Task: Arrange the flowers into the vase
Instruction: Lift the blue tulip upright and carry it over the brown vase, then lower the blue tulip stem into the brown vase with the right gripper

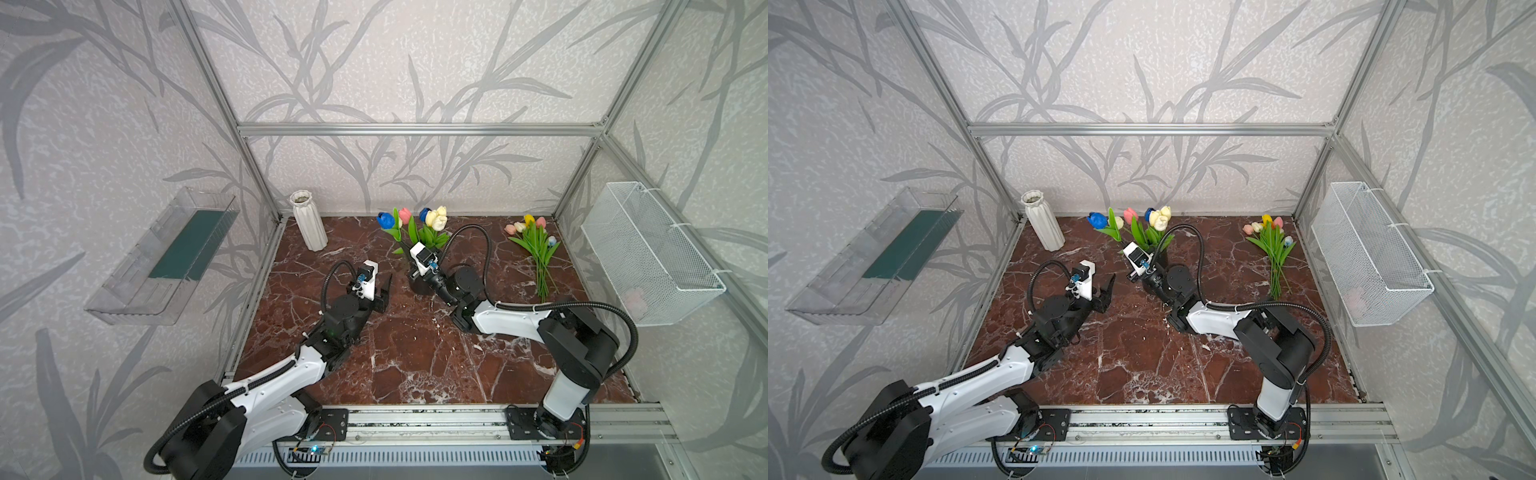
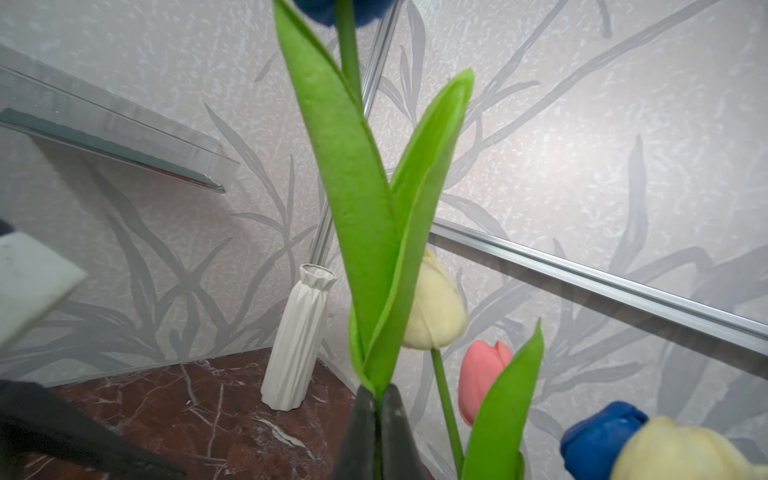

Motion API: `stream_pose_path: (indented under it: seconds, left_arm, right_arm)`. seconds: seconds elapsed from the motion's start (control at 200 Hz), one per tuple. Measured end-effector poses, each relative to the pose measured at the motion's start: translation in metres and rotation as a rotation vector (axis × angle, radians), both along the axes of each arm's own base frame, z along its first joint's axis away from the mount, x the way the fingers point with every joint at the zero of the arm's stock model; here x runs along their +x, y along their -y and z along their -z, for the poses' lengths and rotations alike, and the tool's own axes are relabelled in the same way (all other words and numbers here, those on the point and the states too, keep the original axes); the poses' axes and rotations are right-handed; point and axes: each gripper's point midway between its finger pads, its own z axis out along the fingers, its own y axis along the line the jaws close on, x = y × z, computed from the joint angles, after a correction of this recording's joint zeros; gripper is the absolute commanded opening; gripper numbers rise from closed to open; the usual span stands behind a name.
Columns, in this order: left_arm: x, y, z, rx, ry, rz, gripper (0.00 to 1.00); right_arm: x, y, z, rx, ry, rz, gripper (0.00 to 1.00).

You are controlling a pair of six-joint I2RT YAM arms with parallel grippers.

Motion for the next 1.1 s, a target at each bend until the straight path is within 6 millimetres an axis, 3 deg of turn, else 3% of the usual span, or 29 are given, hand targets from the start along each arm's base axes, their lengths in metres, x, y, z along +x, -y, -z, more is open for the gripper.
stream_pose_path:
  seconds: [0.15,0.54,0.845,1.1]
  left_arm:
    - [0.0,-0.001,-0.001,-0.002,0.002,-0.001,0.59]
    - [0.001,-0.001,0.003,0.006,-0.008,-0.001,0.59]
    - [0.002,0.001,0.008,0.013,-0.021,0.005,0.59]
    - [0.003,0.004,0.015,0.023,-0.038,0.014,0.59]
  right_arm:
    - [0.01,0.012,-0.018,0.04,0.031,0.06,0.0]
    - [0.038,0.048,-0.022,0.045,0.031,0.189,0.0]
    - [0.035,0.06,-0.046,0.075,0.052,0.203,0.0]
    - [0.034,0.062,-0.05,0.063,0.035,0.198,0.0]
